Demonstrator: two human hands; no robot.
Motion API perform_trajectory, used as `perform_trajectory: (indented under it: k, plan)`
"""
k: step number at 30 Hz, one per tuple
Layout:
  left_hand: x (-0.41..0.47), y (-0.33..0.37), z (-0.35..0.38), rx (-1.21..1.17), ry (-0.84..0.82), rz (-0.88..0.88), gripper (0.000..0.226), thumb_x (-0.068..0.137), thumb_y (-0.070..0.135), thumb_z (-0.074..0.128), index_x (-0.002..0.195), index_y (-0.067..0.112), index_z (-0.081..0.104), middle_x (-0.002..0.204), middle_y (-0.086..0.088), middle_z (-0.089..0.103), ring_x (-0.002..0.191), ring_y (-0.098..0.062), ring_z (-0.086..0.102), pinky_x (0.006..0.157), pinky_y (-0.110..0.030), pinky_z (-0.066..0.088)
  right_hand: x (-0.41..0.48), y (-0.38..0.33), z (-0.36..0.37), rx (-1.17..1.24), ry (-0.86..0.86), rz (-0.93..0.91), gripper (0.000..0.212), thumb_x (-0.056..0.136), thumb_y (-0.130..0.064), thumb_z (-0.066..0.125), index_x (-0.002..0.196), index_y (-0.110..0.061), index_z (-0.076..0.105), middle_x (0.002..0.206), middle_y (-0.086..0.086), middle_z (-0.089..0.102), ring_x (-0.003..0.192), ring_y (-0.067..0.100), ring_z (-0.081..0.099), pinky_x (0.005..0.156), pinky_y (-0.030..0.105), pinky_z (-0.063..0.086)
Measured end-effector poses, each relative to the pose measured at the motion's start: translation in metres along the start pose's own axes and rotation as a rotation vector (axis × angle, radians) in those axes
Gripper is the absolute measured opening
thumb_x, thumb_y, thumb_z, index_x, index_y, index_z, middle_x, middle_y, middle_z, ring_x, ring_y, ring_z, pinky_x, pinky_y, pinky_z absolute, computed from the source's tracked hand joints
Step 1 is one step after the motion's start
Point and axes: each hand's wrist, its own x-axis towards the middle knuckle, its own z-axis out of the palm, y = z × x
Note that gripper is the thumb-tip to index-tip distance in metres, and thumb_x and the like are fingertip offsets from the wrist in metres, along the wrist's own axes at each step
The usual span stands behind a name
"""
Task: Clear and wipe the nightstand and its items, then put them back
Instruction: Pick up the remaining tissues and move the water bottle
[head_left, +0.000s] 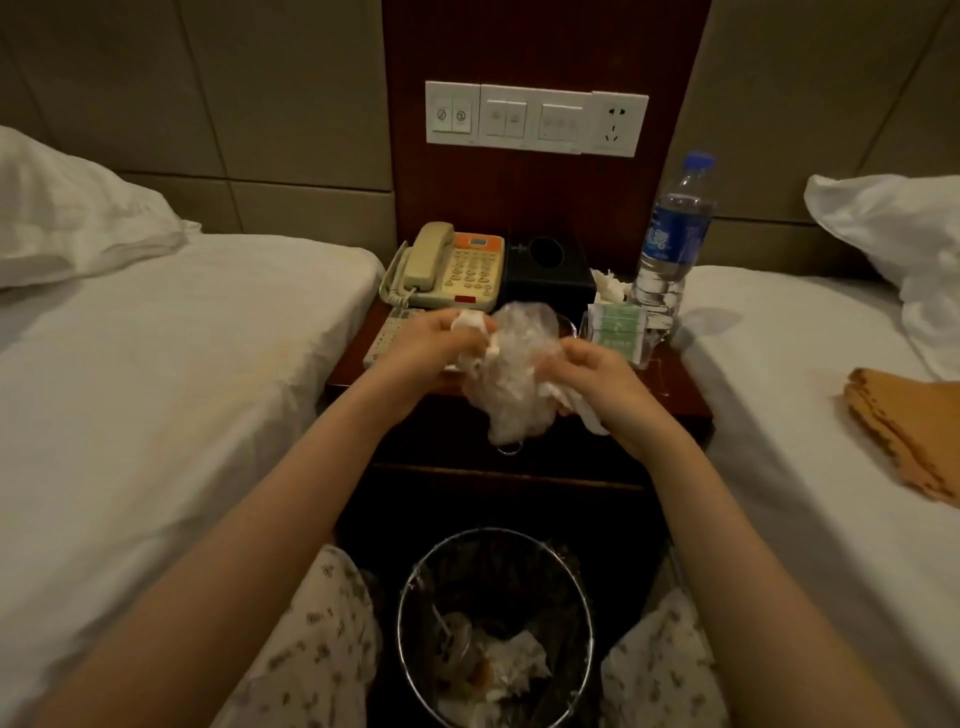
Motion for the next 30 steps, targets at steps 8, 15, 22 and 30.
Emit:
perform_trajectory:
  k: [8,15,22,30]
  plan:
    - [-0.027,-0.072,0.014,0.259,-0.131,-0.272,0.015,0.086,0.007,0.056,0.089,0.017,0.067,0.085,-0.002,0.061,0.076,-0.010,0.057,0.061,-0.020,0.047,-0.026,0.060,0.017,-0.297,-0.301,0.390,0.011,0.087,-0.019,0.061,0.089,-0.010,0.067,0.088,0.006,0.060,0.081,0.020,0.056,0.069,0.030,0.045]
    - [-0.033,-0.115,0.031,0.550,-0.406,-0.403,0.017,0.092,0.015,0.050,0.107,0.016,0.059,0.099,-0.001,0.056,0.094,-0.019,0.056,0.074,-0.029,0.050,-0.036,0.103,0.046,-0.492,-0.370,0.635,0.017,0.085,-0.017,0.062,0.096,-0.006,0.069,0.078,0.000,0.060,0.070,0.012,0.057,0.061,0.023,0.048]
    - [-0.032,-0.148,0.028,0.704,-0.433,-0.479,0.031,0.092,0.019,0.052,0.120,0.005,0.056,0.106,-0.010,0.054,0.091,-0.022,0.054,0.063,-0.027,0.047,-0.047,0.114,0.058,-0.768,-0.560,0.589,0.039,0.089,-0.016,0.058,0.128,-0.013,0.053,0.118,0.004,0.054,0.103,0.022,0.056,0.077,0.030,0.049]
    - [-0.030,-0.166,0.028,0.740,-0.354,-0.470,0.034,0.092,0.020,0.054,0.124,0.014,0.045,0.105,-0.007,0.052,0.076,-0.013,0.054,0.068,-0.026,0.047,-0.047,0.129,0.062,-0.689,-0.426,0.617,0.040,0.091,-0.009,0.054,0.130,-0.010,0.046,0.106,0.007,0.054,0.082,0.014,0.060,0.073,0.026,0.055]
